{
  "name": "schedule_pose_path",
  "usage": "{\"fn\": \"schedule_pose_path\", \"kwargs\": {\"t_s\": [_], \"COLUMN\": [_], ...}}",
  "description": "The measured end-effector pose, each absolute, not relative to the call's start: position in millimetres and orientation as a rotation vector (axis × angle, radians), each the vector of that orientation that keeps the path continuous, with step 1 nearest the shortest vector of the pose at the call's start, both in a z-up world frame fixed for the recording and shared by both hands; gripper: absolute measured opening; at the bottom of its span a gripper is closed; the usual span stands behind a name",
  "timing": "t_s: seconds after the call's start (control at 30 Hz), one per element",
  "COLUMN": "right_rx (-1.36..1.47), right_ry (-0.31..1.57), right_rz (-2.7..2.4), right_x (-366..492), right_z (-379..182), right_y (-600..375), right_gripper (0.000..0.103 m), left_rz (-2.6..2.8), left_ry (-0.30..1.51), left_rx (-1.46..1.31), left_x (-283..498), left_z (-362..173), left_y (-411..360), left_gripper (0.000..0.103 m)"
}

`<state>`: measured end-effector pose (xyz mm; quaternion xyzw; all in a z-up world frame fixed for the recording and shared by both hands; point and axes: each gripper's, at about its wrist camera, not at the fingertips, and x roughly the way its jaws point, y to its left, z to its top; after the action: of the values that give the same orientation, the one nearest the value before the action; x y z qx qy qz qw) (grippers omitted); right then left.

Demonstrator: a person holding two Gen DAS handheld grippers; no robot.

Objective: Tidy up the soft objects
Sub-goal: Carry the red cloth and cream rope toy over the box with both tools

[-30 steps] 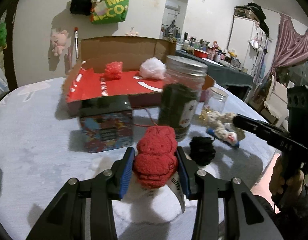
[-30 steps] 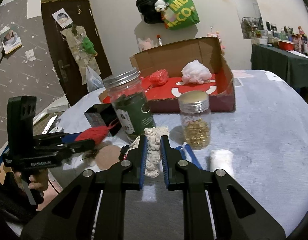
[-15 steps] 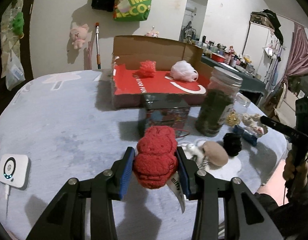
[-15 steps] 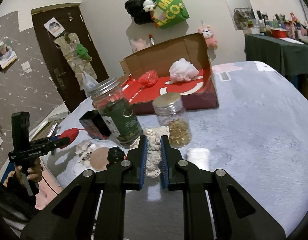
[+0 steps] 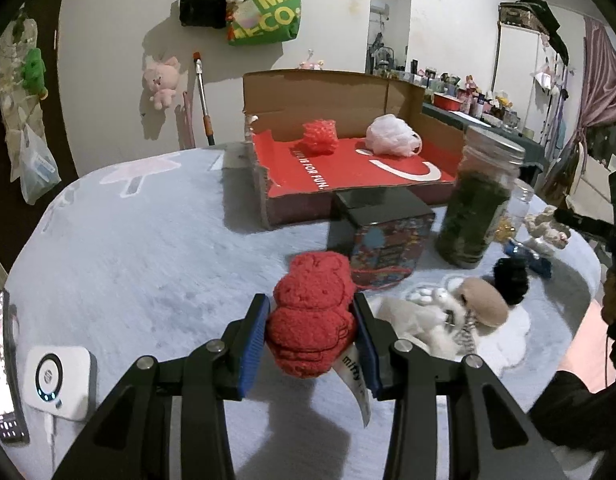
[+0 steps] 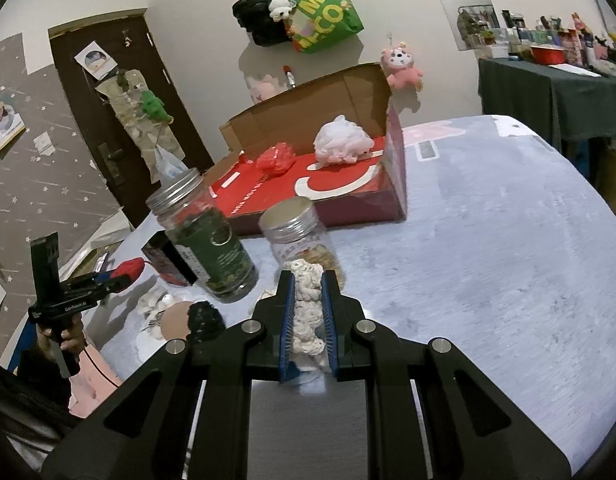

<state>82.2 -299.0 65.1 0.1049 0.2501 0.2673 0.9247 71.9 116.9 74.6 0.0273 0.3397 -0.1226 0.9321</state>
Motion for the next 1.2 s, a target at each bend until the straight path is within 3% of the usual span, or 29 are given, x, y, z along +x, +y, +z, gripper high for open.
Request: {"fn": "schedule_pose_path", "kwargs": {"t_s": [0.7, 1.2], "right_rx": [0.083, -0.026], "right_ry": [0.532, 0.481], "right_rz": [0.52, 0.593], "right_x": [128, 171], "right_z": [88, 133], "right_y": [-311, -279], "right_gripper": [0.012, 0.012], "left_rz": [-0.31, -0.417], "left_ry": [0.702, 0.621], "left_rx": [0.129, 0.145], "left_x": [126, 170], "left_z": [83, 142], "left_y": [135, 107], "left_gripper": [0.043, 0.043]}}
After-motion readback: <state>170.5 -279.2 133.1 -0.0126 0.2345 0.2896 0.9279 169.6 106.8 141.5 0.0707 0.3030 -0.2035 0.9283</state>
